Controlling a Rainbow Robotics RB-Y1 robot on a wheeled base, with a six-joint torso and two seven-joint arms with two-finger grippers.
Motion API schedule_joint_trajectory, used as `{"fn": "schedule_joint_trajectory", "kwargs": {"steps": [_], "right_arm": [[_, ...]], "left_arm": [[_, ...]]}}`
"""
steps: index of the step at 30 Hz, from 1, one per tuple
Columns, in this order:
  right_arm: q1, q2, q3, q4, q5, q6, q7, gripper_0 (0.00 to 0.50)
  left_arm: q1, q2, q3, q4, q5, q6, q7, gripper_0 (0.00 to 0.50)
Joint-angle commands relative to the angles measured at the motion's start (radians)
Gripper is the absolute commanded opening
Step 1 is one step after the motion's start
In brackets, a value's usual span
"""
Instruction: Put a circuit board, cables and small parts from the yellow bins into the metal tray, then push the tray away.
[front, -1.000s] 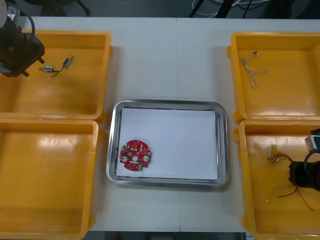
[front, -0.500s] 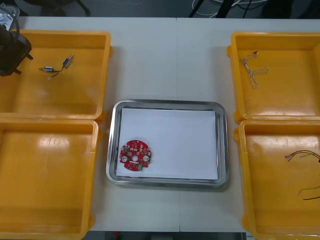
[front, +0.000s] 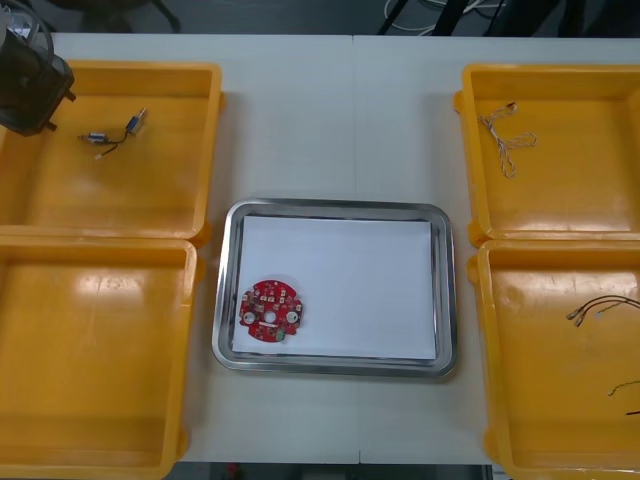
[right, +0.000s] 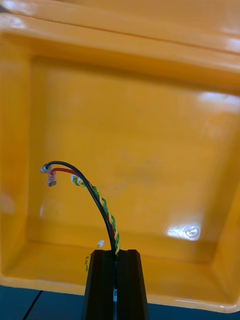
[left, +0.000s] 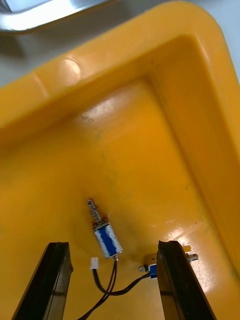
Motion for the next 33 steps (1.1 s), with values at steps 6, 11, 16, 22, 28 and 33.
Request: {"fn": "schedule_joint_trajectory", "kwargs": {"steps": [6, 11, 16, 22, 28, 33], "right_arm": [[-0.187, -0.133, 0.121, -0.045, -0.139, 0.004, 0.004, 0.000], [-0.285, -0.151, 0.219, -0.047, -0.165, 0.004, 0.019, 0.000], [-0.385, -0.172, 0.317, -0.042, -0.191, 0.004, 0.025, 0.000], [-0.513, -0.179, 0.456, -0.033, -0.195, 0.001, 0.037, 0.000], [-0.652, -0.177, 0.653, -0.029, -0.143, -0.019, 0.050, 0.000], [-0.752, -0.171, 0.816, -0.027, -0.083, -0.059, 0.053, 0.000]], "left_arm": [[-0.074, -0.063, -0.080, 0.063, -0.010, -0.057, -0.045, 0.500], [-0.076, -0.075, -0.112, 0.085, -0.016, -0.061, -0.044, 0.500], [-0.074, -0.082, -0.136, 0.117, -0.019, -0.086, -0.044, 0.500], [-0.074, -0.098, -0.149, 0.151, -0.042, -0.144, -0.045, 0.500], [-0.074, -0.107, -0.149, 0.152, -0.056, -0.159, -0.044, 0.500], [-0.069, -0.121, -0.150, 0.178, -0.060, -0.193, -0.045, 0.500]]}}
